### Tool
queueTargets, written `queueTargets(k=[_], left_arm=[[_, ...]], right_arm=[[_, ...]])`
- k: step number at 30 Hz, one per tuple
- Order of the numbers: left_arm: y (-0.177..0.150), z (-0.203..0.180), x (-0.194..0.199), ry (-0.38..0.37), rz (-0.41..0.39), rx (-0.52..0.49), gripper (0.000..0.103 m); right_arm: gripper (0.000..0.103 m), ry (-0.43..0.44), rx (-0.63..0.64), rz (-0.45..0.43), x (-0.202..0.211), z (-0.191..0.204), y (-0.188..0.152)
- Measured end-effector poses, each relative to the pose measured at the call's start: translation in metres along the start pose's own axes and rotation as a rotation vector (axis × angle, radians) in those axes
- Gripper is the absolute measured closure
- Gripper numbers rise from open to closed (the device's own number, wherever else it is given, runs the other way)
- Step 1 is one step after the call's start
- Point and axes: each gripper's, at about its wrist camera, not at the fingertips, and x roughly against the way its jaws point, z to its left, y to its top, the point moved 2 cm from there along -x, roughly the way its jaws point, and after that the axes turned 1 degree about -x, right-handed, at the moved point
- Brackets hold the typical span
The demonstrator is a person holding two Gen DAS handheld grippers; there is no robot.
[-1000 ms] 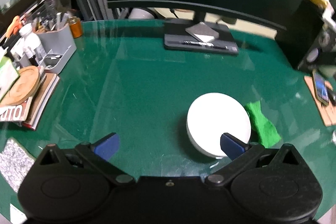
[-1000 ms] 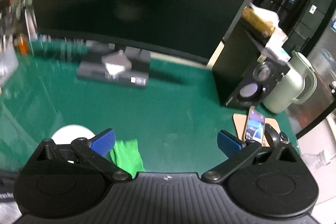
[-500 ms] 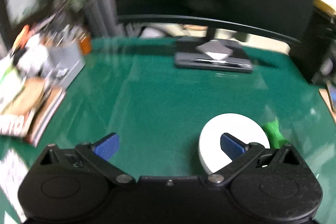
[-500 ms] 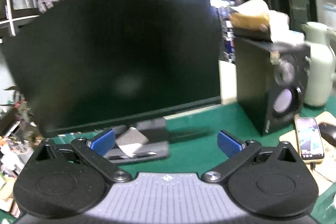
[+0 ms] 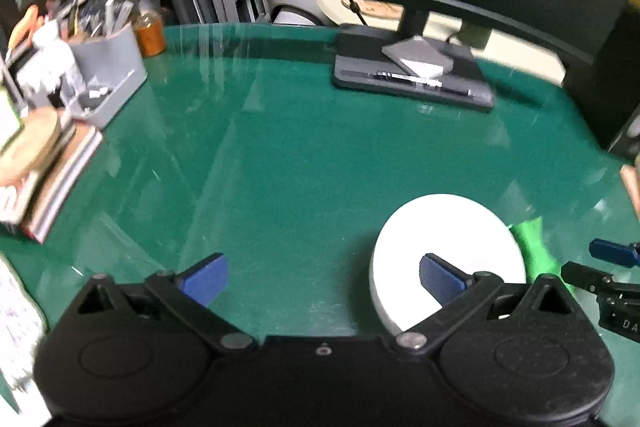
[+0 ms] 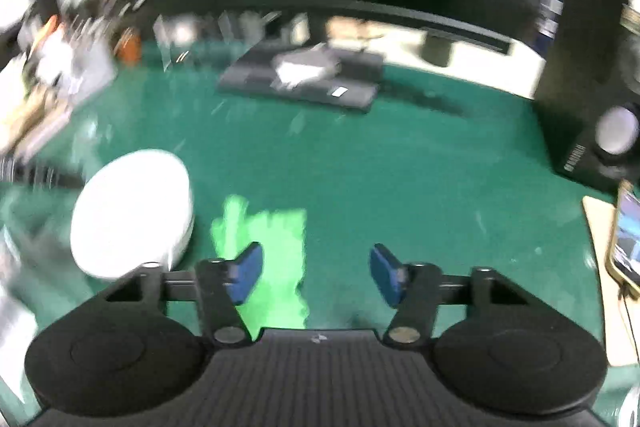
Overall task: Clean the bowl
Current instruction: 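Grasp the green cloth with the right gripper while the left gripper grips the white plate rim, then lift the white plate with the left gripper and bring the cloth onto it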
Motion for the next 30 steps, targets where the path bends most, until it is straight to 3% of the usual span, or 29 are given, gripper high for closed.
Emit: queueTargets(k=[2,6,10,12,13,14,15,17,21,26,27,28,30], left_arm=[[0.001,-0.005,-0.009,-0.001,0.028,-0.013,0.017],[0.005,-0.012,-0.024,-0.005,0.064,-0.027,0.017],[0.003,-0.023,-0.039,-0.015,0.12,-0.07,0.044],[0.002,-0.027,-0.038,-0.028,0.11,-0.074,0.053],[0.003,-0.03,-0.037,-0.041,0.108,-0.084,0.065],[0.003,-0.034,-0.036,-0.062,0.111,-0.093,0.077],[0.004,-0.037,-0.035,-0.067,0.115,-0.099,0.078],[0.002,-0.043,-0.033,-0.073,0.132,-0.106,0.08],[-0.012,-0.052,-0.025,-0.095,0.143,-0.089,0.081],[-0.019,-0.062,-0.02,-0.054,0.129,-0.074,0.079],[-0.019,-0.063,-0.02,-0.055,0.131,-0.08,0.079],[-0.018,-0.065,-0.02,-0.058,0.133,-0.091,0.079],[-0.017,-0.065,-0.021,-0.066,0.136,-0.095,0.079]], right_arm=[[0.064,0.029,0.022,0.012,-0.006,0.005,0.001],[0.059,0.065,0.052,0.033,-0.019,0.012,0.016],[0.056,0.109,0.088,0.063,-0.035,0.017,0.019],[0.056,0.107,0.131,0.046,-0.04,0.021,0.016],[0.059,0.114,0.135,0.035,-0.039,0.023,0.013],[0.074,0.123,0.138,0.024,-0.037,0.024,0.011],[0.095,0.153,0.117,0.022,-0.035,0.024,0.009],[0.097,0.192,0.06,0.026,-0.032,0.024,0.006],[0.099,0.403,-0.406,0.091,-0.029,-0.017,-0.002],[0.099,0.658,-1.1,0.076,-0.017,-0.077,-0.062],[0.099,0.675,-1.147,0.076,-0.016,-0.079,-0.068],[0.099,0.743,-1.31,0.082,-0.017,-0.084,-0.086],[0.099,0.799,-1.415,0.091,-0.018,-0.083,-0.098]])
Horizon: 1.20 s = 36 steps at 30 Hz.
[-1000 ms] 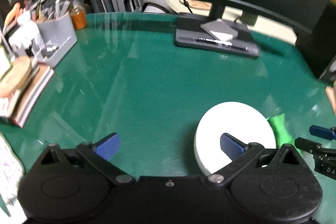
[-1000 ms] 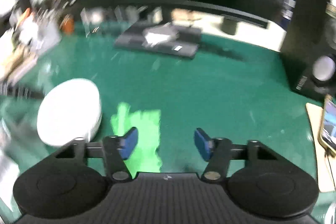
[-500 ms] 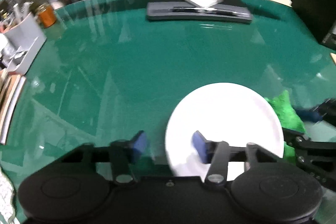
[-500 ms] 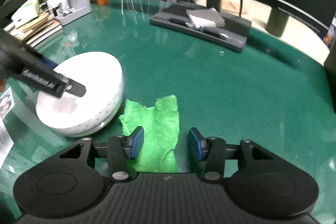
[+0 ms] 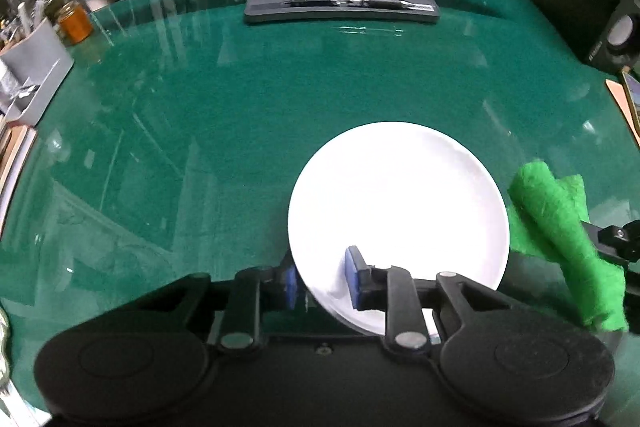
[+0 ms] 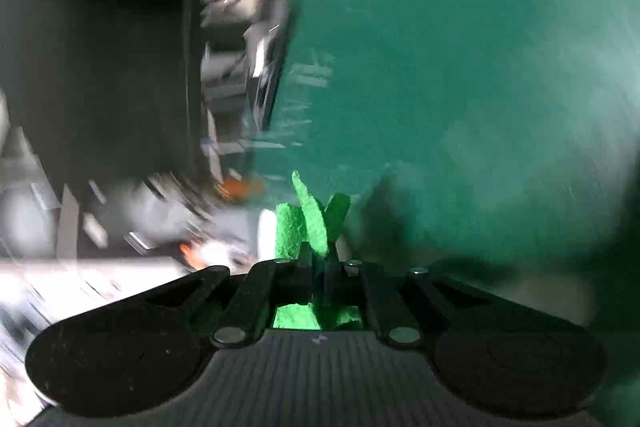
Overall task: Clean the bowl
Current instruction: 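Lift the white plate with the left gripper and bring the cloth onto it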
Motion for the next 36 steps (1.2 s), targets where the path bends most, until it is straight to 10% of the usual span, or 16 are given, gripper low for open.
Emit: queueTargets(k=[10,31,36], left_arm=[[0.011,-0.003,-0.004,-0.001,0.012,0.018,0.079],[0.026,0.008,-0.012,-0.048,0.059,0.109,0.084],[0.04,0.013,-0.027,-0.145,0.224,0.229,0.051]], right_arm=[[0.098,-0.027,0.014,0.092,-0.022,0.005,-0.011],[0.097,-0.229,0.28,-0.052,-0.047,0.037,0.019],[0.097,-0.249,0.304,-0.048,-0.05,0.042,0.016]])
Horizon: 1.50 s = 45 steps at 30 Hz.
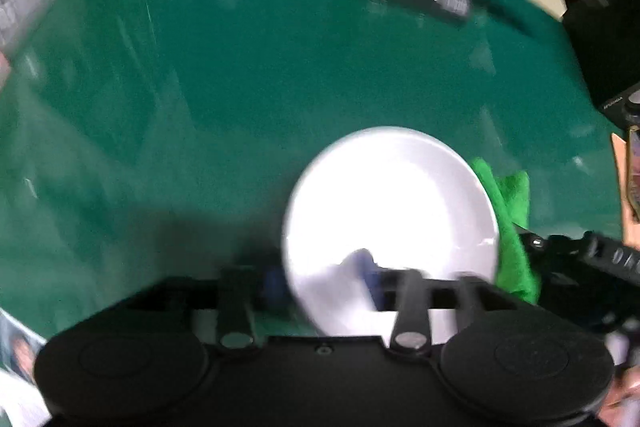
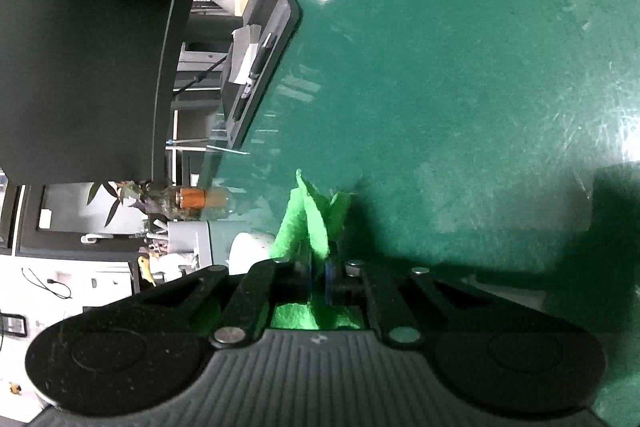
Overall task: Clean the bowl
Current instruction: 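Lift the white plate with the left gripper and bring the cloth onto it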
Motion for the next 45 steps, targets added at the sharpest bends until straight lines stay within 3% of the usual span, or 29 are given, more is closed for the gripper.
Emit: queueTargets(k=[5,9,11,12,14,23,26,34,41,45], left_arm=[[0.01,-0.007,-0.007,0.035,0.051,-0.01,0.046],[0.013,-0.005,-0.003,0.064,0.039,-0.006,0.063],[0.011,0.003,0.004,0.045,-0.015,0.006,0.087],[0.01,0.006,0.005,0.026,-0.015,0.015,0.088],[0.003,0.012,0.003,-0.027,0.027,0.023,0.087],[-0.031,-0.003,0.003,-0.048,0.021,-0.074,0.087],[-0.034,-0.009,0.003,-0.035,0.018,-0.102,0.086],[-0.033,-0.016,0.0,-0.032,0.003,-0.103,0.085],[-0.025,-0.021,-0.006,-0.03,-0.003,-0.121,0.085],[-0.029,-0.02,-0.005,-0.028,-0.004,-0.124,0.084]], right_arm=[[0.097,-0.026,0.039,-0.001,0.003,0.004,-0.003],[0.097,-0.036,0.057,-0.005,0.002,0.006,-0.003],[0.098,-0.027,0.05,-0.011,0.003,0.005,-0.002],[0.098,-0.032,0.052,-0.016,0.004,0.005,-0.002],[0.098,-0.039,0.056,-0.02,0.007,0.004,-0.001],[0.098,-0.084,0.036,0.055,0.036,-0.012,-0.022],[0.098,-0.093,0.021,0.07,0.044,-0.017,-0.029],[0.098,-0.085,0.039,0.004,0.026,-0.002,-0.013],[0.098,-0.101,0.018,0.045,0.046,-0.011,-0.032],[0.098,-0.105,0.029,0.015,0.036,-0.004,-0.021]])
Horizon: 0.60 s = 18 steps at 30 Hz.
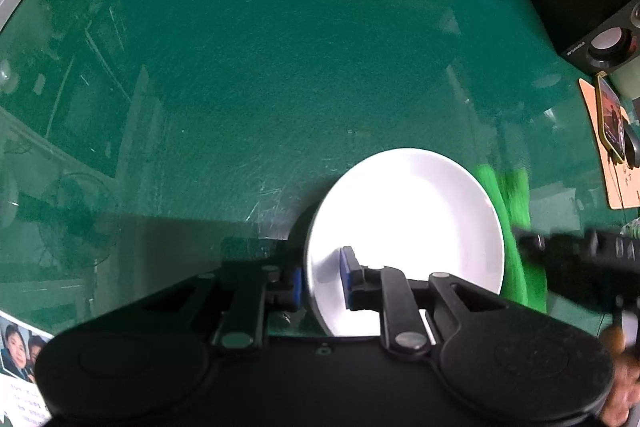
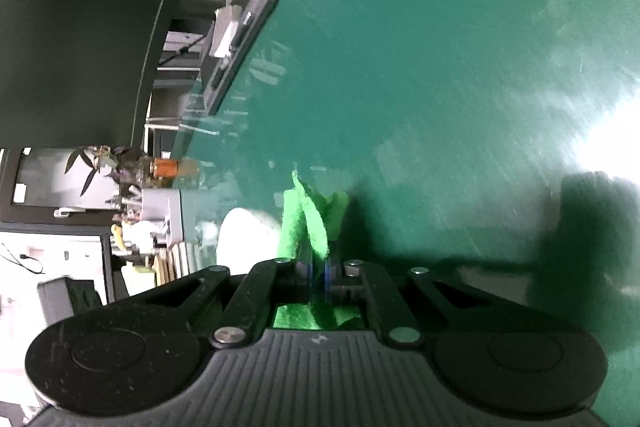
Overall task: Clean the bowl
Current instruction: 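Lift the white plate with the left gripper and bring the cloth onto it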
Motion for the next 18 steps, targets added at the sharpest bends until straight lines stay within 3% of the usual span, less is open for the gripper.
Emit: queueTargets(k=[4,12,18], left_arm=[[0.0,0.0,-0.001,-0.006,-0.002,0.004,0.085],[0.003,0.001,-0.005,-0.006,-0.005,-0.003,0.084],[0.004,0.0,-0.007,-0.003,-0.008,-0.01,0.084]], right_arm=[[0.098,0.006,0.031,-0.011,-0.009,0.008,0.01],[0.098,-0.014,-0.003,0.036,0.007,-0.01,-0.01],[0.098,-0.01,0.007,0.001,-0.01,0.001,0.008]])
